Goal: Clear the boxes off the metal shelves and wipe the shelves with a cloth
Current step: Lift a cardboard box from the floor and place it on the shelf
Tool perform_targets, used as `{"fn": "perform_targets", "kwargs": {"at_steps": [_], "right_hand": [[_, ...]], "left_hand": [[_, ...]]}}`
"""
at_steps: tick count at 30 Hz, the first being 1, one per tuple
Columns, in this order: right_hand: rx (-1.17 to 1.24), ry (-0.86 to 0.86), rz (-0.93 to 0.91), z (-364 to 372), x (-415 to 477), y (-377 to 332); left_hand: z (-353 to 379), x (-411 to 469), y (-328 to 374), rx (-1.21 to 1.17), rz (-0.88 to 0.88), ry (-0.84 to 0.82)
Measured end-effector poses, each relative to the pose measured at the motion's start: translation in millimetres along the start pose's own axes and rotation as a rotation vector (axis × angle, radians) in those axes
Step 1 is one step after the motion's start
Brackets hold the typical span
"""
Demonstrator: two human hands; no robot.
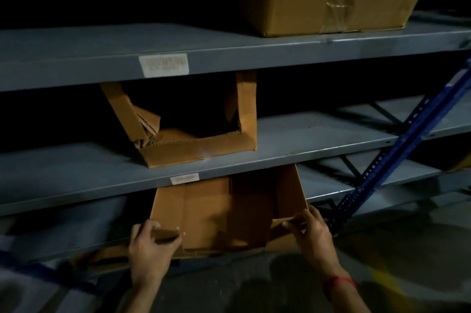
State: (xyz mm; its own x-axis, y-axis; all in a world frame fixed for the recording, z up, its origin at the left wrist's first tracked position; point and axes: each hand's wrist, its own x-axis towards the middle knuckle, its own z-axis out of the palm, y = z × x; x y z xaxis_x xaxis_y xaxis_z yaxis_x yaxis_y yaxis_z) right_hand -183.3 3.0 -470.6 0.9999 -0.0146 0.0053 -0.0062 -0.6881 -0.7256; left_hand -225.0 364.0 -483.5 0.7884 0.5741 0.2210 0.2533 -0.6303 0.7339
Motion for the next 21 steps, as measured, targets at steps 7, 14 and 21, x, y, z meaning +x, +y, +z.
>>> {"fn": "perform_targets", "kwargs": {"at_steps": [7, 14, 21], "right_hand": [[0.031, -0.090, -0.117, 38, 15, -32], [0.155, -0.262, -0.293, 136, 29, -126], [0.373, -0.321, -0.198, 227, 23, -204]], "left_hand": [[-32, 12, -18, 0.010, -0.141, 0.107], [-118, 59, -111, 0.079, -0.403, 0.141], [-189, 108, -179, 0.053, -0.439, 0.140]]}}
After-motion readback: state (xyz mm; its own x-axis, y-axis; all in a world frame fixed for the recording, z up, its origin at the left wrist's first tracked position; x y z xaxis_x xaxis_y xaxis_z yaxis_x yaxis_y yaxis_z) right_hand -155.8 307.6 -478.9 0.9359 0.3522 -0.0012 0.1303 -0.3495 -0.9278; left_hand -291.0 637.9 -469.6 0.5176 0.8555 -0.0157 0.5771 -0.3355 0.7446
